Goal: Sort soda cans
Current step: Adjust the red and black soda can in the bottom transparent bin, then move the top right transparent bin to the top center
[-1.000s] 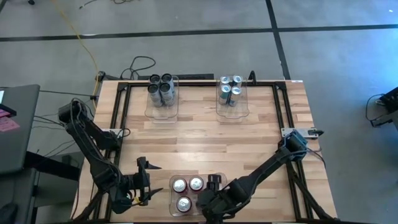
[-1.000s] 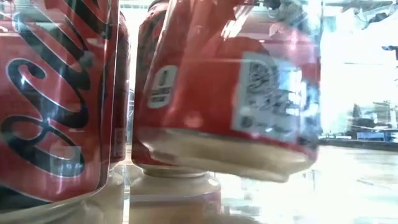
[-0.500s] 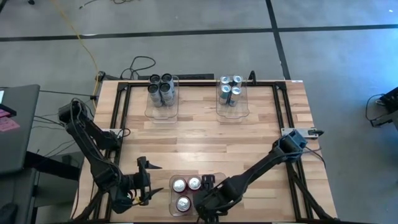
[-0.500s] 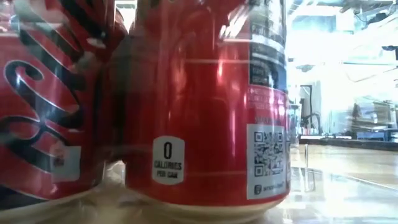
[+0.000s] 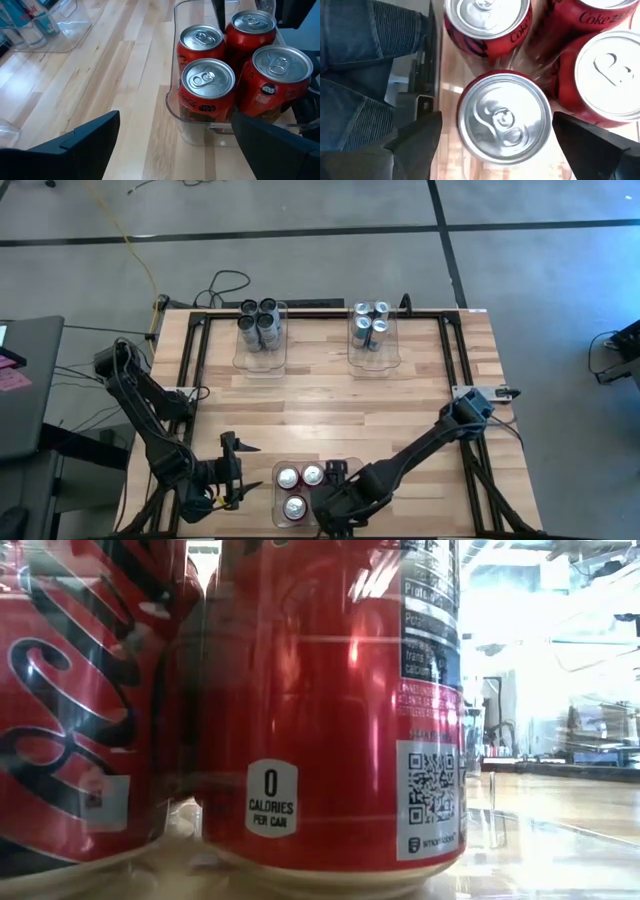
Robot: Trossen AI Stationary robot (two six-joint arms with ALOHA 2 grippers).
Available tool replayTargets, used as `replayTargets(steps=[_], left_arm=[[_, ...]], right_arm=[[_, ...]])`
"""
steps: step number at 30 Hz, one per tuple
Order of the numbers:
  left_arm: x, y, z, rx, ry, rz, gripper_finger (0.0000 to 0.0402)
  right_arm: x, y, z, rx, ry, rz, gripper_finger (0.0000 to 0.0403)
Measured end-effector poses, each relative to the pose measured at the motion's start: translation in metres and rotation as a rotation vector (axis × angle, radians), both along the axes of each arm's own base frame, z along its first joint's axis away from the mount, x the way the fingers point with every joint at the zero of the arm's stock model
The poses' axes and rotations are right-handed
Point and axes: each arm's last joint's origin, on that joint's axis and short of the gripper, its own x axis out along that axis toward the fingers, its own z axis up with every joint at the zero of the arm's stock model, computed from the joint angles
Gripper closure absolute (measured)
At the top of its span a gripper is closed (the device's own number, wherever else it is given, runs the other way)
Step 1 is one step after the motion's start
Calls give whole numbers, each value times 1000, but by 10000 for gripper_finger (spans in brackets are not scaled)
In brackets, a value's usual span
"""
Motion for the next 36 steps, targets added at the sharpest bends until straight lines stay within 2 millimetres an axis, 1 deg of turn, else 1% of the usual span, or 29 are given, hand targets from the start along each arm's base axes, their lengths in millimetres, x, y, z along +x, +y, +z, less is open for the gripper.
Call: replayTargets(steps=[7,9,11,15,18,20,23,26,27,28,30,34,35,36], left_arm=[[0,0,1,6,-15,11,22],[-2,1,4,-7,-27,14,25],[-4,4,10,-24,-37,13,36],[-12,15,21,-46,-49,29,86],[-20,29,30,-35,-75,74,143],[-26,39,36,-31,-96,114,189],[-35,54,46,-16,-143,168,268],[-43,69,55,14,-192,203,356],[-45,74,58,27,-207,216,378],[-48,80,61,60,-212,222,388],[-53,93,64,109,-199,236,392],[-58,119,68,36,-185,351,400],[-60,125,68,34,-177,375,400],[-61,130,68,43,-171,392,401]], right_arm=[[-6,5,18,-8,-8,-4,5],[-11,5,23,-73,-18,-52,8],[-17,3,29,-146,-18,-86,12],[-26,1,41,-258,-41,-143,27],[-30,2,50,-280,-72,-158,44],[-32,2,56,-303,-109,-172,60],[-41,-6,69,-405,-168,-263,97],[-53,-25,83,-468,-171,-386,146],[-57,-33,88,-486,-169,-427,165],[-58,-39,92,-488,-186,-466,188],[-61,-50,104,-477,-221,-496,239],[-67,-73,125,-469,-247,-535,355],[-68,-79,130,-479,-253,-533,378],[-69,-85,135,-490,-263,-536,389]])
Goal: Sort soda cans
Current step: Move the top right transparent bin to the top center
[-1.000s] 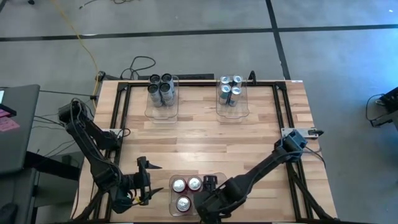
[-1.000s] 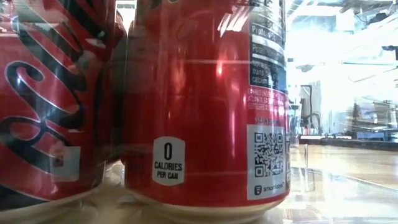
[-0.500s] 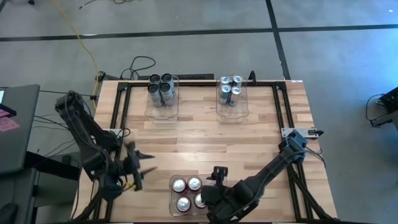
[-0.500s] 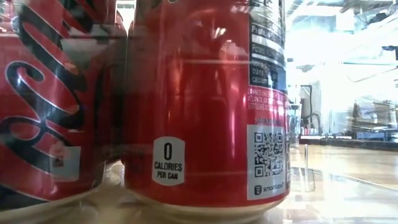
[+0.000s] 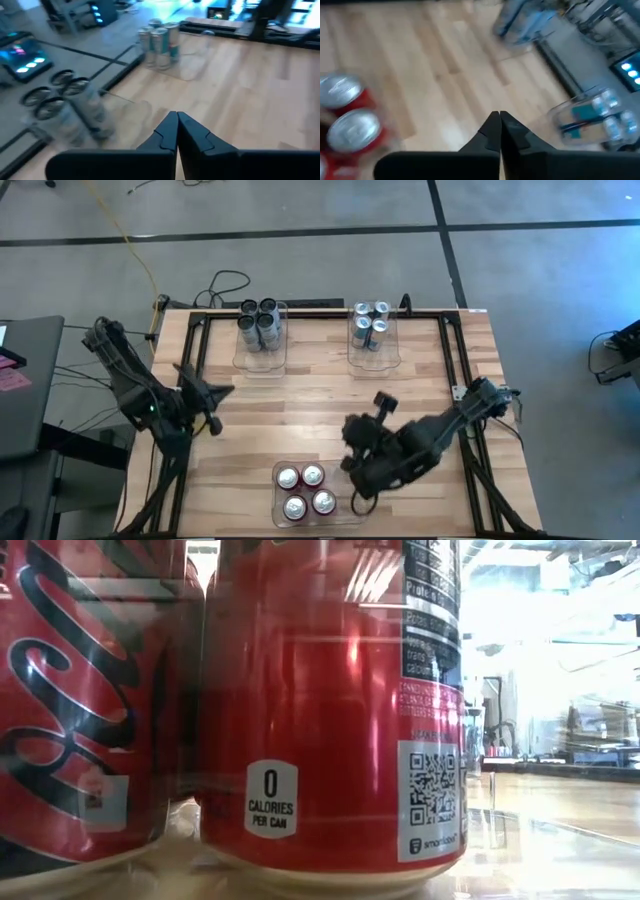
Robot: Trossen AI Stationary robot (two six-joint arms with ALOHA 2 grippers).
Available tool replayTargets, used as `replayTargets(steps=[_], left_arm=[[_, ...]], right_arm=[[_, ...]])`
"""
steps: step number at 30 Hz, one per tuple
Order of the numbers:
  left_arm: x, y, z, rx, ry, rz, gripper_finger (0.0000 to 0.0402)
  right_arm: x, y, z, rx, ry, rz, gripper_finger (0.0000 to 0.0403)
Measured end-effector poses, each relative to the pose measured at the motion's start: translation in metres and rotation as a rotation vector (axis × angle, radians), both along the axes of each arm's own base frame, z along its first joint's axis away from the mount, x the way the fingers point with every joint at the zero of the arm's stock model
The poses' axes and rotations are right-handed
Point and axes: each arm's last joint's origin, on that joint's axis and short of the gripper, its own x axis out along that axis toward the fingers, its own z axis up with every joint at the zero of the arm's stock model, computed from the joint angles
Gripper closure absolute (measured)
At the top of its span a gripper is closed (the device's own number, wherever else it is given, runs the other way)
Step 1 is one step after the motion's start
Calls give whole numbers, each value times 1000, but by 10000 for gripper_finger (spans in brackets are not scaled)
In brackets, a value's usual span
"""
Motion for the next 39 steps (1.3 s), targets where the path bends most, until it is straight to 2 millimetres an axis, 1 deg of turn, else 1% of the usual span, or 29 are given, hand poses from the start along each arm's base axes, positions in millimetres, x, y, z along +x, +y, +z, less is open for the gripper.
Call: replayTargets(steps=[5,7,10,13,16,18,22,27,29,35,39], left_arm=[[-4,10,3,58,-7,33,401],[-6,14,5,67,-2,36,401],[-11,22,7,53,13,38,401],[-18,32,12,20,-20,59,401],[-26,44,16,7,-52,94,401],[-30,52,18,5,-61,119,401],[-38,65,21,0,-65,166,401],[-42,74,22,3,-69,244,401],[-42,77,22,-4,-66,278,401],[-42,84,19,-36,-16,350,401],[-37,85,17,-51,34,358,401]], right_arm=[[-2,-38,22,-11,-32,-60,395],[-1,-57,29,-21,-28,-87,399],[3,-92,35,-6,1,-142,400],[5,-133,40,38,46,-194,401],[4,-172,43,79,84,-239,402],[0,-193,46,91,104,-261,402],[-14,-226,55,116,120,-283,402],[-40,-262,69,170,129,-270,402],[-51,-280,72,164,131,-304,402],[-73,-345,70,231,120,-340,403],[-81,-384,63,279,83,-321,403]])
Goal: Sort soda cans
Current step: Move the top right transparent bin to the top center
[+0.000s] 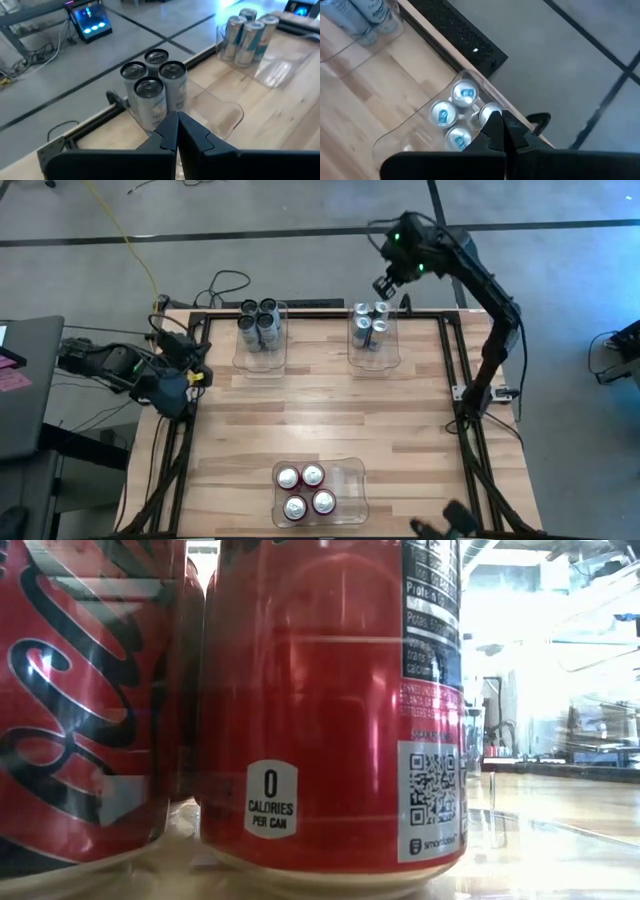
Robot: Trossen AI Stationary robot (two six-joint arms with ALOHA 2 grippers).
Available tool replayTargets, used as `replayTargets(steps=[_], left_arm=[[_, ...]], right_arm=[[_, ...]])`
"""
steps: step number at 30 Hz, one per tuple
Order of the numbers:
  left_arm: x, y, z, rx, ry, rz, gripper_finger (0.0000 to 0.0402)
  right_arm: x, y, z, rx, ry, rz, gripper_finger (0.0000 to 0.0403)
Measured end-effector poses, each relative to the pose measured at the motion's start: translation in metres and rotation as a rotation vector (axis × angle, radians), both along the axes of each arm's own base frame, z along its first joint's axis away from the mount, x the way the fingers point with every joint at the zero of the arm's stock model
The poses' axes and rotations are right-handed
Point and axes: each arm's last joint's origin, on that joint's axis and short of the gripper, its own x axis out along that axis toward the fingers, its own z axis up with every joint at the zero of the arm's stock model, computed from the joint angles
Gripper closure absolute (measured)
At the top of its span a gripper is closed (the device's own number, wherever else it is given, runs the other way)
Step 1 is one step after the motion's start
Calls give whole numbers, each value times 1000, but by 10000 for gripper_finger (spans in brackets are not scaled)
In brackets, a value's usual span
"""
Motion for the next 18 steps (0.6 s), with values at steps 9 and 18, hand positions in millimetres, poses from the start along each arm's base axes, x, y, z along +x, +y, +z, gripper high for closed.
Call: replayTargets(steps=[9,18], left_arm=[[41,-2,-1,94,-2,-218,401],[54,33,12,167,-17,-318,401]], right_arm=[[-8,-66,-20,30,-101,16,403],[-22,-85,-27,63,-108,3,403]])
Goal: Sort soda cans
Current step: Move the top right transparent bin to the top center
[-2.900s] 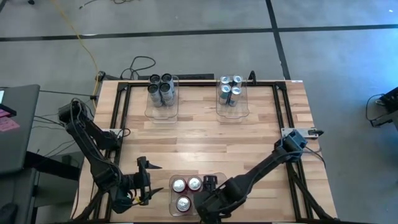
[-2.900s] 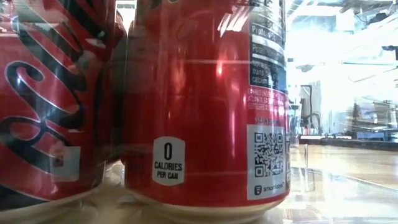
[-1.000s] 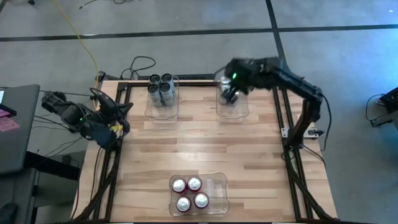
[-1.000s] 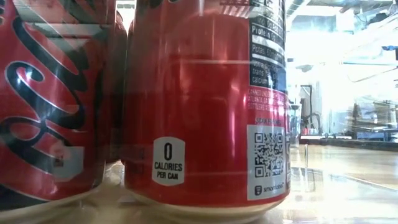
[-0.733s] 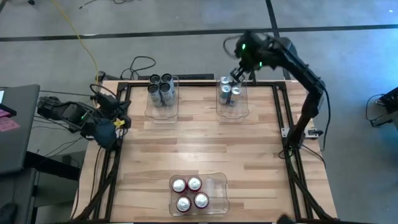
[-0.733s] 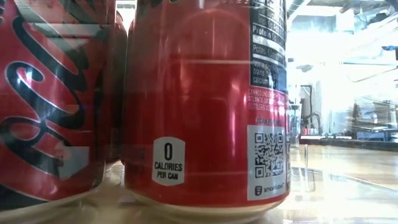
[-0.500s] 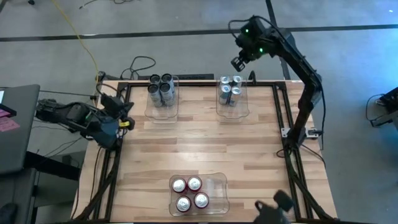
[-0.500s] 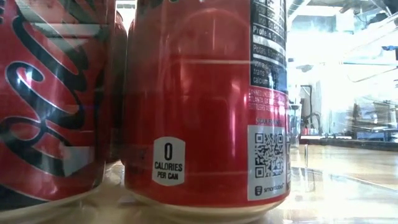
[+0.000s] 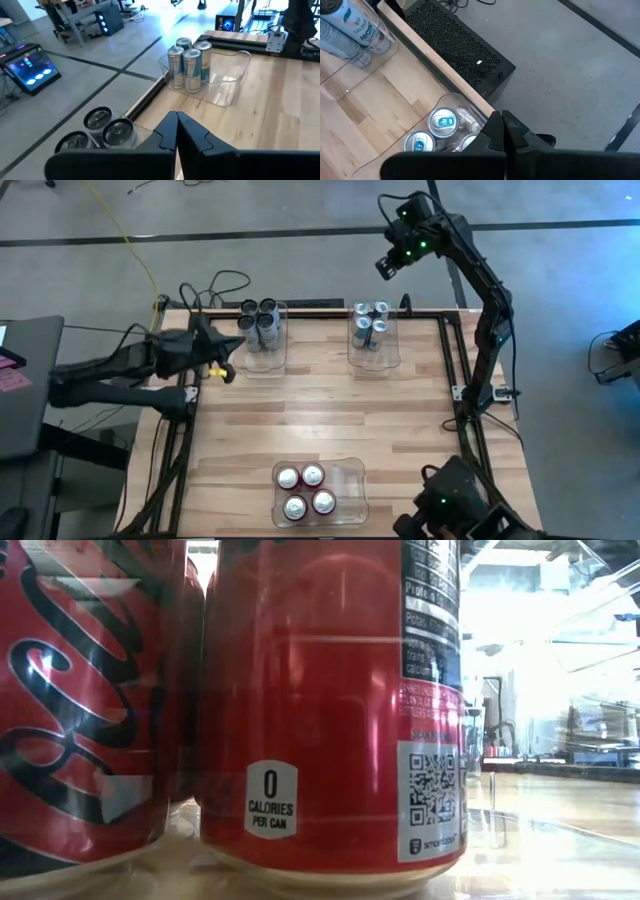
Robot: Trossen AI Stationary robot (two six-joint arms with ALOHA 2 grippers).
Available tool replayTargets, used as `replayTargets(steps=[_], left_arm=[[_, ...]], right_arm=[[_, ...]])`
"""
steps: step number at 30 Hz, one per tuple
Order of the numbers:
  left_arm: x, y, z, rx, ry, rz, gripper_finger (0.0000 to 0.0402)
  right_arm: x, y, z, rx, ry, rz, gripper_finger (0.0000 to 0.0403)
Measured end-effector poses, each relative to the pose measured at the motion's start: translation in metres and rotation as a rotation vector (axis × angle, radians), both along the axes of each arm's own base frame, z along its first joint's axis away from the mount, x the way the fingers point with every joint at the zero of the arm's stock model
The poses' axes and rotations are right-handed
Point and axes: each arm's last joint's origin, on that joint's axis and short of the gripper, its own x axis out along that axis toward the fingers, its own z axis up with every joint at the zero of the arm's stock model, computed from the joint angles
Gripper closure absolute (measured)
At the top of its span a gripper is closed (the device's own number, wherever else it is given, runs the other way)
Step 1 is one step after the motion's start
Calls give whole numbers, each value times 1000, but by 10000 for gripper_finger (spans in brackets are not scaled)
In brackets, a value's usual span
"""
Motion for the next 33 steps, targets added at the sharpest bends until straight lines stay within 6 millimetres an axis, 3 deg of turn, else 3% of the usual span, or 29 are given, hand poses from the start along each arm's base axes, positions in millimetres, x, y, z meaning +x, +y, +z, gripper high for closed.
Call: replayTargets(steps=[10,17,21,25,29,33], left_arm=[[13,52,-7,-65,19,-84,401],[13,72,-6,-53,-24,-142,401],[1,73,-10,-11,-66,-131,401],[-15,72,-31,-8,-94,-116,401],[-24,73,-46,-2,-166,-128,401],[-27,76,-50,-16,-196,-134,401]], right_arm=[[-2,7,0,64,-15,37,403],[13,57,26,21,-71,171,403],[-1,92,55,-47,-139,202,403],[-16,117,71,-112,-201,200,403],[-31,134,62,-154,-258,202,403],[-41,145,34,-176,-314,186,403]])
